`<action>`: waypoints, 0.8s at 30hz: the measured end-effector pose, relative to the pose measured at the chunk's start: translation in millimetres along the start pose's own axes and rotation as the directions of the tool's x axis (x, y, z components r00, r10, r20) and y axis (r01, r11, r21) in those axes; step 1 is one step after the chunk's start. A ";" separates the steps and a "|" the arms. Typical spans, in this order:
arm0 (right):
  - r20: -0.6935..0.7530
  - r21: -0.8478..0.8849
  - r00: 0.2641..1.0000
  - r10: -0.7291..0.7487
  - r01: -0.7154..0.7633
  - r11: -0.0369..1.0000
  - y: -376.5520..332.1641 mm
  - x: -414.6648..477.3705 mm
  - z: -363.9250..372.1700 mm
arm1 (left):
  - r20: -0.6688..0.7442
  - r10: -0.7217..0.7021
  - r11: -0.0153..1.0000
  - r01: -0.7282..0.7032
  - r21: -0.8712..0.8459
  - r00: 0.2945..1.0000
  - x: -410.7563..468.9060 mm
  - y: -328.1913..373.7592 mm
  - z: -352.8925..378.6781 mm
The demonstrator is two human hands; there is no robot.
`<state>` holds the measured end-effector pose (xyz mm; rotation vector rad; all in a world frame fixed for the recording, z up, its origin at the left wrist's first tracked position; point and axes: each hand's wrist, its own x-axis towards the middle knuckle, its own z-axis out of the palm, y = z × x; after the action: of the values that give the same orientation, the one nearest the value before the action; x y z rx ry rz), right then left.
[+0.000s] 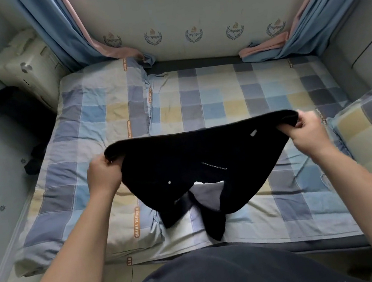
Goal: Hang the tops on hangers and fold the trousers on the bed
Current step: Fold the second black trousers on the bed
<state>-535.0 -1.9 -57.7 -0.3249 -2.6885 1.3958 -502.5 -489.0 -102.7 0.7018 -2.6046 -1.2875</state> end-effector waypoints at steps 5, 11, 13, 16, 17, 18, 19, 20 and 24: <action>-0.108 0.267 0.994 0.000 0.029 0.963 -80.0 31.8 -16.2 | -0.001 0.090 0.893 -0.082 -0.442 0.996 43.4 81.1 -16.2; 0.013 0.614 0.989 0.146 -0.123 0.780 -187.7 96.2 -58.5 | -0.077 0.073 0.780 -0.105 -0.617 0.994 82.6 204.3 -58.5; 0.044 0.644 0.991 0.130 -0.128 0.754 -227.6 110.2 -78.0 | -0.113 0.044 0.776 -0.106 -0.622 0.993 93.5 246.2 -79.0; 0.041 0.660 0.995 0.086 -0.091 0.746 -287.1 121.8 -109.3 | -0.146 0.016 0.813 -0.098 -0.573 0.989 112.4 304.7 -114.5; 0.039 0.675 0.996 0.074 -0.081 0.733 -305.9 124.4 -119.7 | -0.147 0.011 0.824 -0.092 -0.558 0.989 118.4 322.9 -126.7; 0.034 0.690 0.998 0.061 -0.068 0.721 -324.2 126.1 -130.3 | -0.138 0.005 0.826 -0.082 -0.557 0.990 124.3 340.7 -138.9; 0.031 0.701 0.999 0.044 -0.054 0.711 -340.8 127.3 -139.7 | -0.123 -0.006 0.822 -0.065 -0.566 0.992 129.2 356.9 -150.0; 0.028 0.712 0.999 0.025 -0.038 0.702 -357.2 127.8 -148.4 | -0.112 -0.016 0.821 -0.050 -0.569 0.994 133.0 372.0 -161.5; -0.043 0.656 0.999 -0.008 0.034 0.754 -412.9 127.6 -175.2 | -0.052 -0.046 0.858 0.012 -0.513 0.998 136.4 419.4 -205.8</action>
<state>-687.0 -63.4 378.9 -0.2407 -1.9632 2.1682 -697.0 -481.0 343.4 0.6635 -2.0523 -1.8285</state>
